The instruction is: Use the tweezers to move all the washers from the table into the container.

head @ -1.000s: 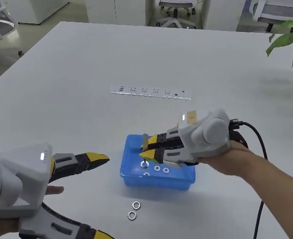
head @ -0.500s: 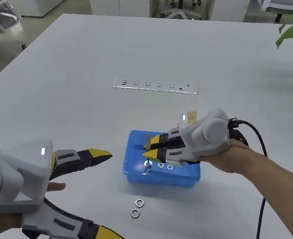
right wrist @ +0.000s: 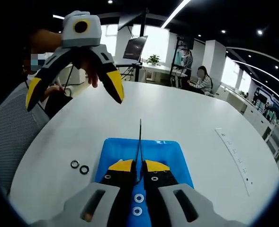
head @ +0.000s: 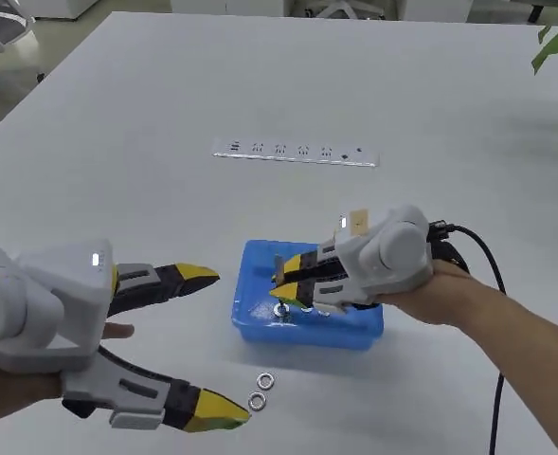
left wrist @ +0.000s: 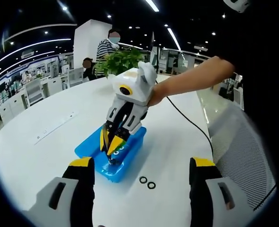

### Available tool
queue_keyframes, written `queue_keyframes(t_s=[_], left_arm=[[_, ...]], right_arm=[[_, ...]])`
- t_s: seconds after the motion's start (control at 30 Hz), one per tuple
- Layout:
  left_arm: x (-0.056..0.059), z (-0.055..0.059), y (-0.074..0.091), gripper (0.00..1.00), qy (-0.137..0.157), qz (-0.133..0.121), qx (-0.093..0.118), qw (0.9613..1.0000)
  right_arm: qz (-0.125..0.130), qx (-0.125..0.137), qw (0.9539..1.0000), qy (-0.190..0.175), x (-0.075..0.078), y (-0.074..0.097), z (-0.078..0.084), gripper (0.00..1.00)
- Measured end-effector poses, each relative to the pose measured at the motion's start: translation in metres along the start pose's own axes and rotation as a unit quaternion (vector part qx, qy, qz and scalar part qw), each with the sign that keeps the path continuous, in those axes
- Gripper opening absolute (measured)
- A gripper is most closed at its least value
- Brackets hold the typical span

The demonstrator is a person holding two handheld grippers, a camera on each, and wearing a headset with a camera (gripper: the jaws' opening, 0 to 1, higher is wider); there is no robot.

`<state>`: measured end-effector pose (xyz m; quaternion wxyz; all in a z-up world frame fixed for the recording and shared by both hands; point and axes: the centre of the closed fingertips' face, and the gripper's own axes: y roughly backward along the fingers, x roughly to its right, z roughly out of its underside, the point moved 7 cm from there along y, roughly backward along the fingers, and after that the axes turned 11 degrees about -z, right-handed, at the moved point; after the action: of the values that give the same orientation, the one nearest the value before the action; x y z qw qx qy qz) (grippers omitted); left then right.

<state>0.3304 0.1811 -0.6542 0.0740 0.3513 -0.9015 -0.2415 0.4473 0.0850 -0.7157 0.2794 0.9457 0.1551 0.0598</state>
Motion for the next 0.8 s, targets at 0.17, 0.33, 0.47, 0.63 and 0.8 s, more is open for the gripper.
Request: queue_keyframes(t_s=[0.17,0.33,0.47,0.63,0.8], left_arm=[[-0.011,0.0,-0.009,0.73,-0.01,0.007,-0.005,0.9999],[-0.021,-0.006,-0.017,0.62,-0.022,0.014,-0.002,0.9997],[-0.028,-0.01,-0.025,0.55,-0.038,0.013,-0.004,0.9992],[-0.036,-0.01,-0.034,0.49,-0.047,0.011,-0.012,0.9988],[-0.042,-0.014,-0.044,0.39,-0.053,0.011,-0.007,0.9985]], right_arm=[[0.0,0.002,1.0,0.0,0.0,0.0,0.0,0.09],[0.0,0.003,1.0,0.002,0.0,0.0,0.001,0.09],[-0.001,0.002,1.0,0.004,0.001,0.001,0.001,0.09],[-0.003,0.001,1.0,0.009,0.001,0.001,0.001,0.09],[-0.004,0.001,0.9999,0.012,0.0,0.001,0.001,0.09]])
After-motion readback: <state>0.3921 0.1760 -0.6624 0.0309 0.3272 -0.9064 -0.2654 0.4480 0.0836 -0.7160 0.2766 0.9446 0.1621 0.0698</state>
